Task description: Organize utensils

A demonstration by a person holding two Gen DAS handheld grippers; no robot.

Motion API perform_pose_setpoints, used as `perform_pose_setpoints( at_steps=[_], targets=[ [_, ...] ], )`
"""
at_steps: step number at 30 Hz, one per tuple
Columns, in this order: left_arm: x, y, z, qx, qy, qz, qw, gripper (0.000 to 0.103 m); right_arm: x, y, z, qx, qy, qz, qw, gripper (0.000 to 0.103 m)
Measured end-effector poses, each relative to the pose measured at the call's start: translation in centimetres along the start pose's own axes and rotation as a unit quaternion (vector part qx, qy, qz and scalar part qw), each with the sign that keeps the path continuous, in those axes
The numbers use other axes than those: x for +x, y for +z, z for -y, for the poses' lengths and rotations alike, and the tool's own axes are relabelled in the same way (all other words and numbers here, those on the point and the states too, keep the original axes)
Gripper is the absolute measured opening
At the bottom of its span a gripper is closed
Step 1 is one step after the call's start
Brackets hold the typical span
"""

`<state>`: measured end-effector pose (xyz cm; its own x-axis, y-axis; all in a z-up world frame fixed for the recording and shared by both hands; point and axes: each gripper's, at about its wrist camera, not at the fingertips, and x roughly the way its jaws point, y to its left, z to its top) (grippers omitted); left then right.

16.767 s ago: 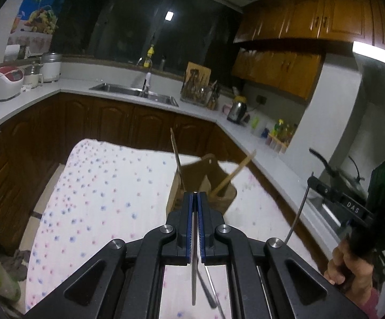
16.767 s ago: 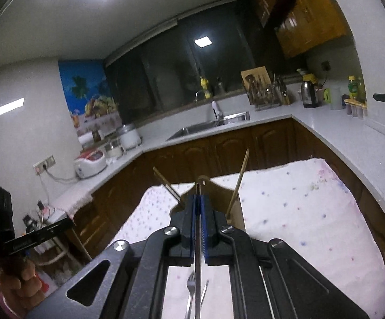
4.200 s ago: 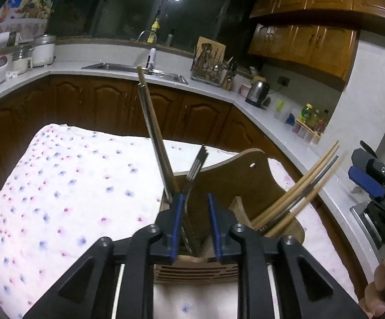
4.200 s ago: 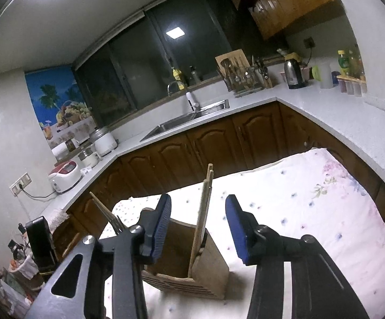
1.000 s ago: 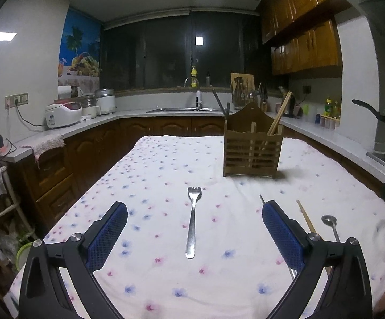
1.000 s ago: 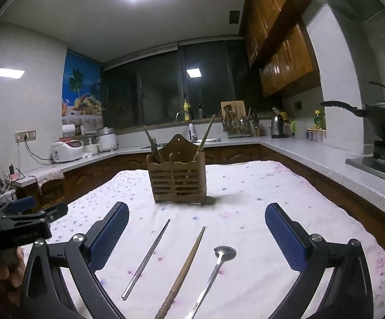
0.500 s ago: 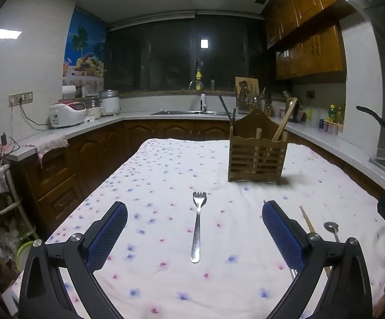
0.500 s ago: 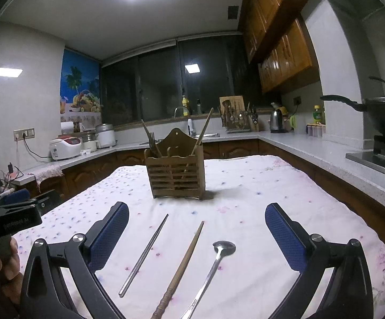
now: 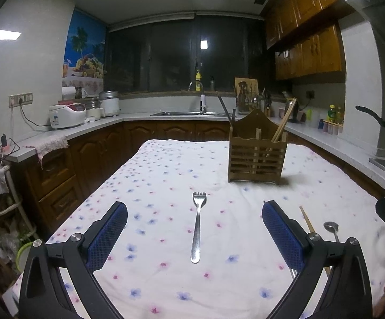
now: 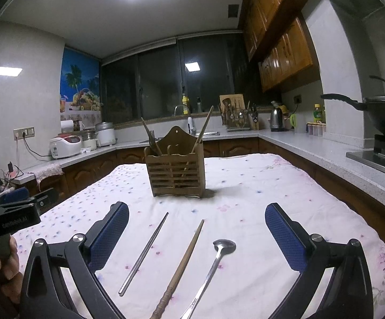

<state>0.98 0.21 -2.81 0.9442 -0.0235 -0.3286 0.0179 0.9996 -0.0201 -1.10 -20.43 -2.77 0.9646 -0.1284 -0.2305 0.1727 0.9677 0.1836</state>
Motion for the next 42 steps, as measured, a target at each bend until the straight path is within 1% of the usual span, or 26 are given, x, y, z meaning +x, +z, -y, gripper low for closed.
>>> perform_pose_setpoints(
  at_steps=[9, 13, 16, 22, 42],
  targets=[
    [-0.01, -0.02, -0.02, 0.0, 0.001, 0.0, 1.0, 0.102, 0.02, -0.23, 0.03, 0.0, 0.0, -0.002, 1.0, 0.103],
    [0.22, 0.04, -0.12, 0.0, 0.008, -0.002, 1.0, 0.102, 0.09, -0.23, 0.08, 0.0, 0.0, -0.002, 1.0, 0.103],
    [0.36, 0.09, -0.22, -0.001, 0.004, -0.006, 1.0, 0.102, 0.1, -0.18, 0.06, 0.0, 0.0, -0.001, 1.0, 0.103],
    [0.26, 0.19, -0.12, 0.004, 0.011, 0.0, 0.9999, 0.102, 0.11, -0.17, 0.06, 0.0, 0.001, -0.001, 1.0, 0.103],
    [0.05, 0.13, 0.0, 0.017, 0.012, 0.004, 0.9998, 0.102, 0.14, -0.18, 0.0, 0.001, 0.001, -0.001, 1.0, 0.103]
  ],
)
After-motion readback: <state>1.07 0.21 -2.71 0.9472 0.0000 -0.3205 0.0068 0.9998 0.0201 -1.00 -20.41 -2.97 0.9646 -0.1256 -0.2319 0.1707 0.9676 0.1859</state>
